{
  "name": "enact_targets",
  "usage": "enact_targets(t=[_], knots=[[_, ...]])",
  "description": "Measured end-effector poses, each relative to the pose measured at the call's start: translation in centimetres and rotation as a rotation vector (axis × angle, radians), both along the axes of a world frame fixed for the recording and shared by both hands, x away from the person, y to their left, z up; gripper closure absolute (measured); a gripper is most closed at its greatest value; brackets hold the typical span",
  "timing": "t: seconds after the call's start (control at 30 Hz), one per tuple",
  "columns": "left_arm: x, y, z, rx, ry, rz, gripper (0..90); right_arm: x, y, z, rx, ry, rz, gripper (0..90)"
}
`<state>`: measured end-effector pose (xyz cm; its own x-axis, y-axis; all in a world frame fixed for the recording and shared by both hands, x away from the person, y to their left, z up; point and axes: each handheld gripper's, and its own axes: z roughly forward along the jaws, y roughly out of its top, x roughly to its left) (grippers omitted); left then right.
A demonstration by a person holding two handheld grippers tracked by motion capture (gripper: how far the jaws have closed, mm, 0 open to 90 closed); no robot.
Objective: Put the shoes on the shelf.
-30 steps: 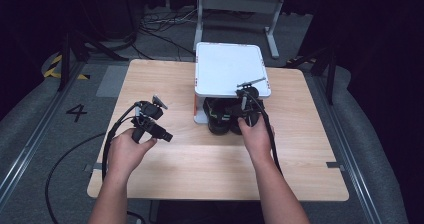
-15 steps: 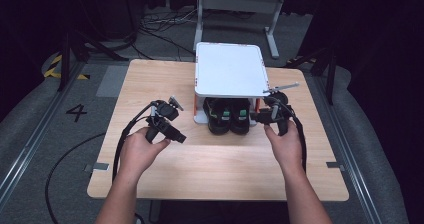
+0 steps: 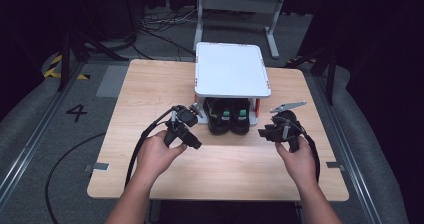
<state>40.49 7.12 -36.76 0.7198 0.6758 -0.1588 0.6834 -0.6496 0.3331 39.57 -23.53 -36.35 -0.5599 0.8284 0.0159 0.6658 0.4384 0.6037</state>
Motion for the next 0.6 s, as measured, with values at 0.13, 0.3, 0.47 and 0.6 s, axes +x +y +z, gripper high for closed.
enact_targets(t=[0.13, 0.3, 0.47, 0.6], knots=[[0.0, -0.7, -0.5, 0.003, -0.001, -0.006, 43.3, -0.1, 0.3, -1.5, -0.004, 0.027, 0.018, 64.7], [0.3, -2.1, -1.7, -0.006, -0.026, -0.027, 57.4, 0.5, 1.1, -3.9, -0.011, 0.051, 0.037, 69.9], [1.1, -3.9, -3.0, 0.024, -0.067, -0.041, 71.3, 1.4, 1.6, -5.1, -0.012, 0.068, 0.048, 77.2], [2.1, -4.6, -3.8, 0.005, -0.067, -0.003, 74.4, 2.1, 1.7, -6.0, -0.034, 0.058, 0.041, 83.1]])
